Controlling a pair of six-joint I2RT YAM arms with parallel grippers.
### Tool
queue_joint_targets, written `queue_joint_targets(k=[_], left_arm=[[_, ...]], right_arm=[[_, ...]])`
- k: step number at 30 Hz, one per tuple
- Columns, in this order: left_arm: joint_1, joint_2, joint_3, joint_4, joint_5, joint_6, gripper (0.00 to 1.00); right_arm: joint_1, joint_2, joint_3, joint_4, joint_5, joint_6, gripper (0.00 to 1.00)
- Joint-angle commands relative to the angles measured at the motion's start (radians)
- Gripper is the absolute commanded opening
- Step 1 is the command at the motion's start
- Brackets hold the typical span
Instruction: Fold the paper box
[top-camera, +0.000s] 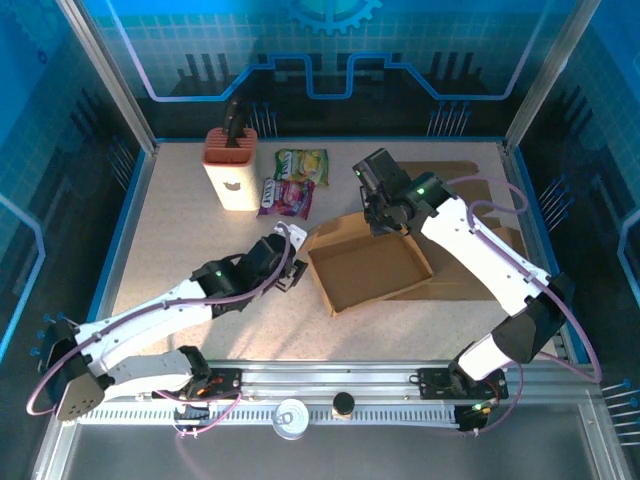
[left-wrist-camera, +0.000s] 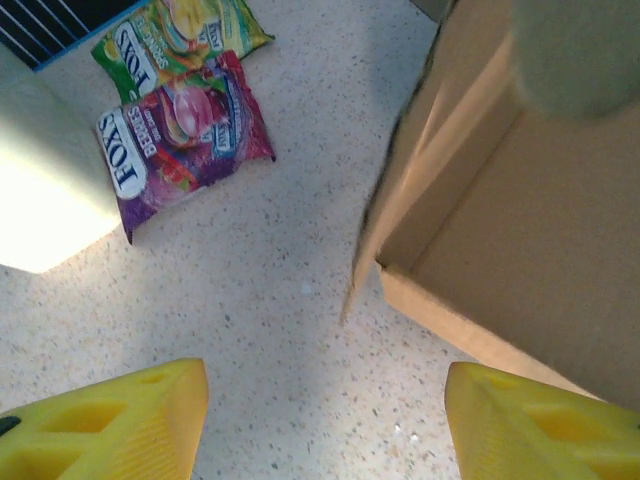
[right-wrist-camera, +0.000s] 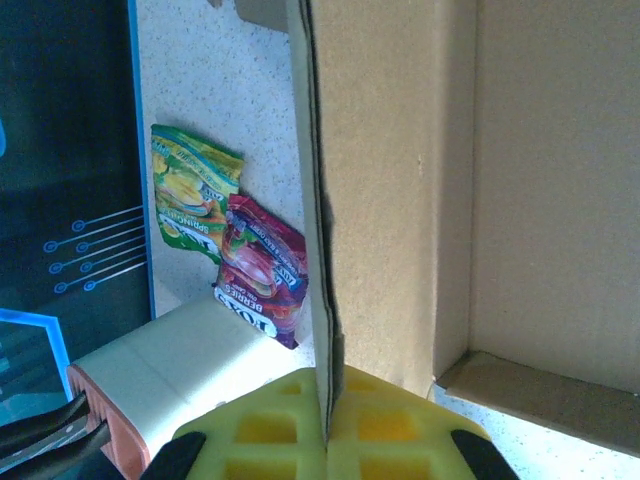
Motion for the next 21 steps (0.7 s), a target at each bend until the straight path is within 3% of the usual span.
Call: queue_joint_targets(k=[1, 8, 12, 15, 21], left_arm=[[0.008, 0.027, 0.058, 0.081, -0.054, 0.068, 0.65], [0.018, 0.041, 0.053, 0.141, -0.026, 0.1, 0.64], [0.03, 0.064, 0.073, 0.142, 0.001, 0.096, 0.56], [0.03, 0.091, 0.088, 0.147, 0.008, 0.093, 0.43], [0.033, 0.117, 0.104, 0.134, -0.029, 0.083, 0.05]], right_arm=[[-0.009, 0.011, -0.016, 0.018, -0.041, 0.0, 0.0], [-0.008, 0.003, -0.021, 0.03, -0.044, -0.011, 0.0], [-0.007, 0.0, -0.031, 0.043, -0.055, -0.012, 0.0], [-0.007, -0.003, -0.038, 0.049, -0.058, -0.012, 0.0], [-0.009, -0.019, -0.078, 0.14, -0.072, -0.081, 0.0]])
